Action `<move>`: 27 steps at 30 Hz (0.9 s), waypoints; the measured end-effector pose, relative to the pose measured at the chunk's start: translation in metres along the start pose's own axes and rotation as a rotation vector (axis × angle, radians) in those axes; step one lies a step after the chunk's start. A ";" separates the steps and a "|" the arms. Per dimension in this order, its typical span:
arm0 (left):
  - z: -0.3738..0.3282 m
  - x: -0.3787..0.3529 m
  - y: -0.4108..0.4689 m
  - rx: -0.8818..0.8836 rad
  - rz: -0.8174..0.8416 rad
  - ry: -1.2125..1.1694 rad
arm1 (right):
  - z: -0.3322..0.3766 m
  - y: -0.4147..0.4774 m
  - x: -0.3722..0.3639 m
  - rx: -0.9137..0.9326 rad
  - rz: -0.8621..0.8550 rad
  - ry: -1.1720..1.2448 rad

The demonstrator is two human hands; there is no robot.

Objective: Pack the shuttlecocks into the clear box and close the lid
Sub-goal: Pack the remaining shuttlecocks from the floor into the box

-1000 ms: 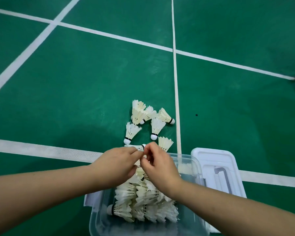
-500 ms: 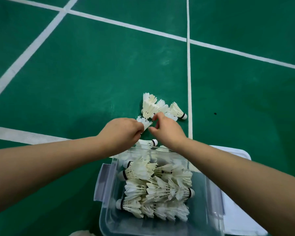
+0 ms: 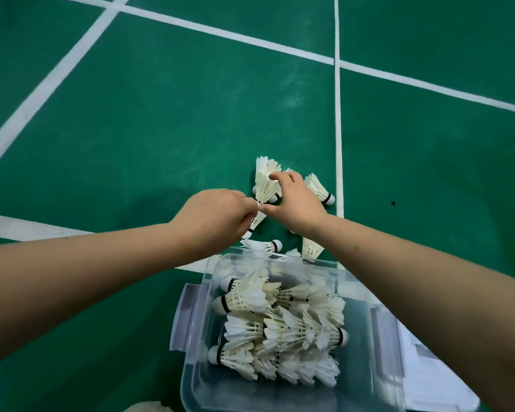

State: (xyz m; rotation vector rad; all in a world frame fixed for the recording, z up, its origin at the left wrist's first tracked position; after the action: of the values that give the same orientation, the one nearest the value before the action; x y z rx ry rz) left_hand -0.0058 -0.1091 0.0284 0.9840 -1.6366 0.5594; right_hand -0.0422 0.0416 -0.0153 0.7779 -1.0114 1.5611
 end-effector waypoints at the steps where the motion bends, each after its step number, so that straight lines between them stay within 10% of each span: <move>1: 0.000 0.001 -0.003 -0.008 -0.006 0.001 | -0.001 -0.001 0.001 0.009 0.009 -0.014; 27: 0.019 -0.001 -0.022 0.086 0.185 0.102 | 0.010 0.012 -0.018 -0.101 0.080 -0.137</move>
State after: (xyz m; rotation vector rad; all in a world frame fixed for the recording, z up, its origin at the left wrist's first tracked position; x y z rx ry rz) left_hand 0.0025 -0.1353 0.0192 0.8567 -1.6322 0.7979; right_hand -0.0500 0.0244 -0.0297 0.7910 -1.2250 1.5274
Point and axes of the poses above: each hand's wrist, its own y-axis towards the middle knuckle, its own x-axis out of the back of the hand, z = x × y, the point moved 3 cm from there along y, towards the middle knuckle, and after that the axes turned 4 degrees about -z, right-handed, at the moved point
